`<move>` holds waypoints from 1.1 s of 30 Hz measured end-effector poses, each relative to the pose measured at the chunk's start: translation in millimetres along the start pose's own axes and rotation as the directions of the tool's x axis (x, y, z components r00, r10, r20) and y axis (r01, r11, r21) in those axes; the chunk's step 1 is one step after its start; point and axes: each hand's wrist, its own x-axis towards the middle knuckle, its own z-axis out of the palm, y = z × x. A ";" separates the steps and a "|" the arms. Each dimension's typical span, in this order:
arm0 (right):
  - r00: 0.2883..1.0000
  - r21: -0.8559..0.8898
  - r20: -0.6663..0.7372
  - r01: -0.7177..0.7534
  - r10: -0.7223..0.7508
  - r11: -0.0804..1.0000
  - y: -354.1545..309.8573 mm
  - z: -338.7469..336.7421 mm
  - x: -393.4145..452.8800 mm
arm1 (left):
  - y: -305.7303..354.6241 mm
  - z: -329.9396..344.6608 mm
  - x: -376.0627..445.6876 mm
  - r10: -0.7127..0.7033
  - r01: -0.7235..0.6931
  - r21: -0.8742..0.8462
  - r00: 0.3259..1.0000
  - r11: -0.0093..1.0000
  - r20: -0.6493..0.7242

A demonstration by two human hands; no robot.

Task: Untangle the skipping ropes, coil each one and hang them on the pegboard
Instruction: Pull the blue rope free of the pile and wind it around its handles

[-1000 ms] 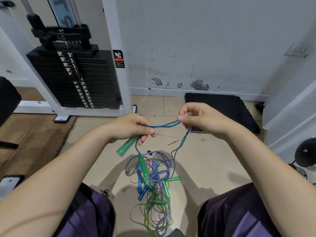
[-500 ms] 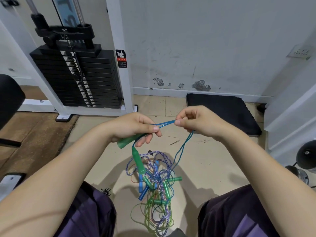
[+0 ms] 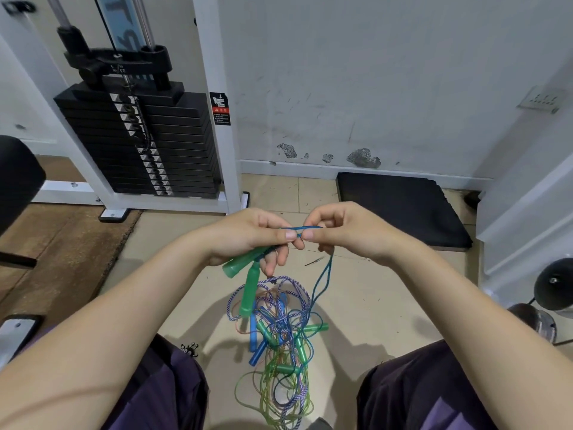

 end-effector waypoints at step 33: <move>0.987 -0.067 -0.131 0.089 -0.097 0.994 1.7 -9.5 0.3 | 0.2 -5.9 -3.9 -0.057 0.060 0.191 0.998 0.980 -0.019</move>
